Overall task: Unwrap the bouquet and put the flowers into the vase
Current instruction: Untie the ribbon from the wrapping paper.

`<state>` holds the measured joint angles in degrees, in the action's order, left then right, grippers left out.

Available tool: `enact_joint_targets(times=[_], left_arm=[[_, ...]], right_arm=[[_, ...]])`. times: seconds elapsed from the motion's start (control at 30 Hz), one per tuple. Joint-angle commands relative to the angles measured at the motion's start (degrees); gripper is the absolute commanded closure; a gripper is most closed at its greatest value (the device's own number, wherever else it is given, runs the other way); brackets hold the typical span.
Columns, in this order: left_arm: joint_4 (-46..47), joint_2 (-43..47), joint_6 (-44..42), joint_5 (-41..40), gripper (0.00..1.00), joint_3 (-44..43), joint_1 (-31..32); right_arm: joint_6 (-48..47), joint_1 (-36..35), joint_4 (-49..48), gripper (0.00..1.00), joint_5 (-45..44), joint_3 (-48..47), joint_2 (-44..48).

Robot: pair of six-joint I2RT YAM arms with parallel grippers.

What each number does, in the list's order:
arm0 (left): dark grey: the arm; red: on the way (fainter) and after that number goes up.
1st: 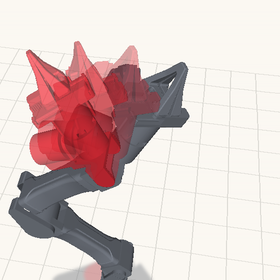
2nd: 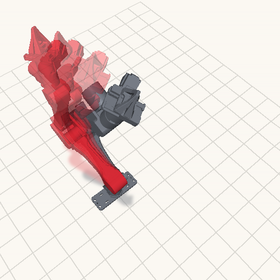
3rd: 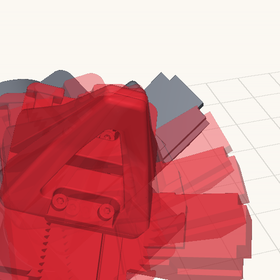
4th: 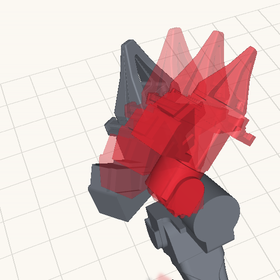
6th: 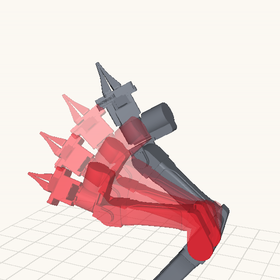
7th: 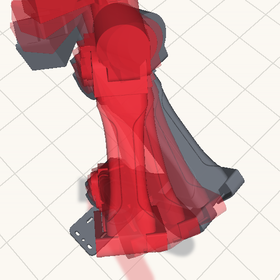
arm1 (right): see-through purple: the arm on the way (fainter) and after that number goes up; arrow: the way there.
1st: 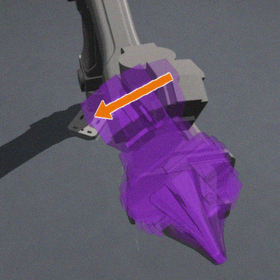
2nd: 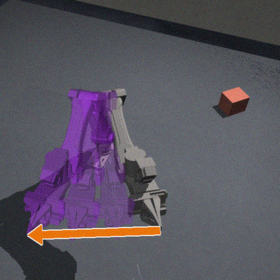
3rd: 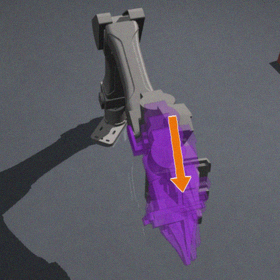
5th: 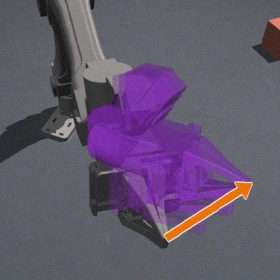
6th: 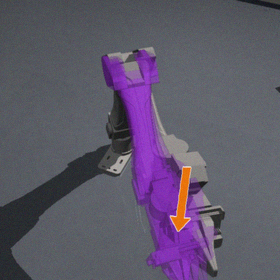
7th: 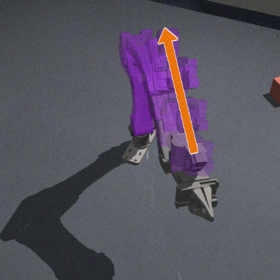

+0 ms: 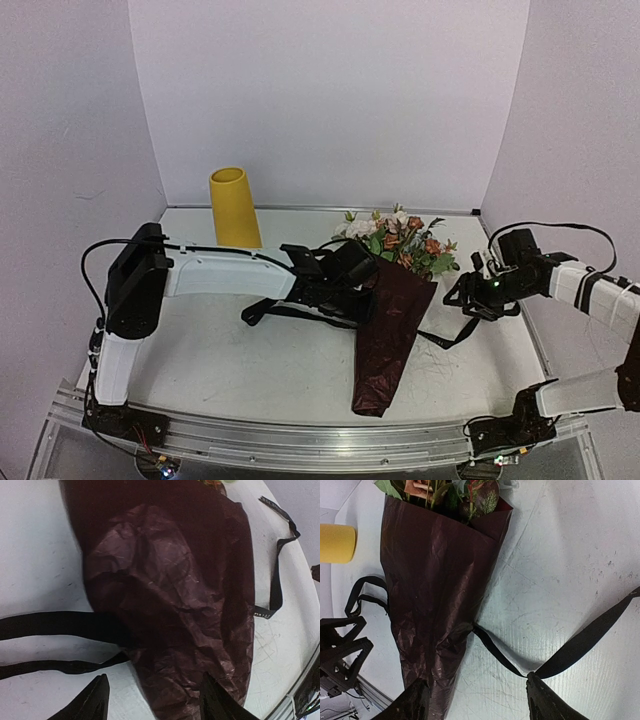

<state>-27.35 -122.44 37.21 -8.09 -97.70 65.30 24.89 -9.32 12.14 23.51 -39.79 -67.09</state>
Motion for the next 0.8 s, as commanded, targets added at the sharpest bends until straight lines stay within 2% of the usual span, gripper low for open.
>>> enact_joint_targets(times=[0.0, 0.2, 0.33, 0.43, 0.57, 0.63, 0.77], left_arm=[[0.81, -2.9, -1.89, 1.95, 0.39, -3.84, -0.88], [0.81, -3.69, 1.49, 0.12, 0.29, -3.2, -2.51], [0.81, -3.85, 2.07, -0.05, 0.39, -2.93, -3.78], [0.81, -4.27, 1.41, 0.64, 0.41, -3.31, -4.55], [0.81, -5.6, -0.99, 4.1, 0.3, -5.07, -5.12], [0.81, -6.17, -1.93, 5.09, 0.28, -5.84, -5.19], [0.81, -6.61, -1.97, 5.96, 0.45, -5.72, -5.94]], right_arm=[[0.96, -0.2, 0.34, 0.33, 1.92, 1.48, 1.93], [1.51, -0.24, 0.44, 0.33, 1.72, 3.39, 4.33], [2.27, -0.25, 0.52, 0.33, 1.54, 3.66, 4.76], [2.66, -0.24, 0.53, 0.33, 1.28, 3.22, 4.71], [3.07, -0.23, 0.62, 0.33, 0.59, 2.47, 4.63], [3.51, -0.24, 0.82, 0.33, 0.42, 2.28, 4.8], [5.03, -0.24, 1.18, 0.33, -0.09, 2.27, 5.8]])
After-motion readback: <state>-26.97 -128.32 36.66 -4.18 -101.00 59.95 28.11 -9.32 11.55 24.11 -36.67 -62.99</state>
